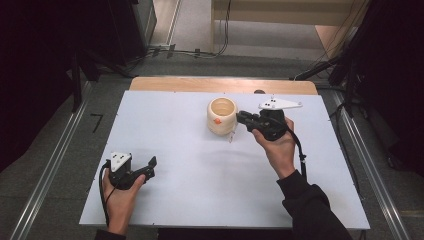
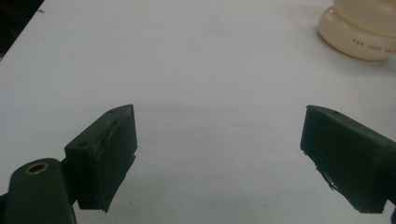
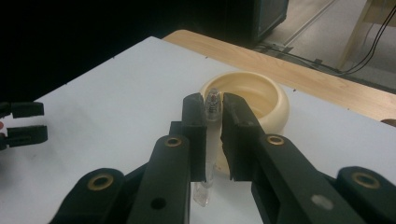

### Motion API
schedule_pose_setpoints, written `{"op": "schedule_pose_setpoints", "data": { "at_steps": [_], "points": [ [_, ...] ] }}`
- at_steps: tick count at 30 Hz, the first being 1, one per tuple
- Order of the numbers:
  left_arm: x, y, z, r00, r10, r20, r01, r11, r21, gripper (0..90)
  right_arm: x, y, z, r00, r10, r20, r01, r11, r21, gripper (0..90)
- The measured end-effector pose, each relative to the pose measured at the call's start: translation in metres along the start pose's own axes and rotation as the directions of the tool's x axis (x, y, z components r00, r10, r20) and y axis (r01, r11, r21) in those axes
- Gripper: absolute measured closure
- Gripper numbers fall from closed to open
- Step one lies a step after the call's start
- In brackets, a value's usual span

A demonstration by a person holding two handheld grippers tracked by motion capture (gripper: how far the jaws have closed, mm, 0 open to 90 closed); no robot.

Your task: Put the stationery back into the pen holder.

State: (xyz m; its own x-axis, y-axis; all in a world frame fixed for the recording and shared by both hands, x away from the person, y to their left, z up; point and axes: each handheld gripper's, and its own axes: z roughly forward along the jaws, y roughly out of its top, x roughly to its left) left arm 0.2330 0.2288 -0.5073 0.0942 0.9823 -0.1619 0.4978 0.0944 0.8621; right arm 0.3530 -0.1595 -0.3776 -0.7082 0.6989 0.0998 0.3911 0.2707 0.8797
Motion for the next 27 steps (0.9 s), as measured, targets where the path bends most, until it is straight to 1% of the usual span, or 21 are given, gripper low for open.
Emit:
{"op": "schedule_pose_setpoints", "data": {
  "at_steps": [9,16,23,27],
  "points": [
    [0.000,0.000,0.000,1.0000,-0.002,0.001,0.002,1.0000,0.000,11.6,-0.001,0.012,-0.004,1.0000,0.006,-0.005,-0.006,1.000,-0.016,77.9],
    [0.000,0.000,0.000,1.0000,-0.001,0.001,0.001,1.0000,0.000,11.6,-0.003,0.027,-0.008,1.0000,-0.001,0.004,0.001,0.999,-0.036,77.8],
    [0.000,0.000,0.000,1.0000,-0.005,0.001,0.005,1.0000,-0.003,11.6,-0.005,0.035,-0.006,0.9999,-0.005,0.015,0.005,0.999,-0.040,77.9],
    [0.001,0.000,0.000,1.0000,-0.006,0.000,0.006,1.0000,-0.005,11.6,-0.007,0.040,-0.005,0.9998,0.002,0.019,-0.001,0.999,-0.046,77.9]
  ]
}}
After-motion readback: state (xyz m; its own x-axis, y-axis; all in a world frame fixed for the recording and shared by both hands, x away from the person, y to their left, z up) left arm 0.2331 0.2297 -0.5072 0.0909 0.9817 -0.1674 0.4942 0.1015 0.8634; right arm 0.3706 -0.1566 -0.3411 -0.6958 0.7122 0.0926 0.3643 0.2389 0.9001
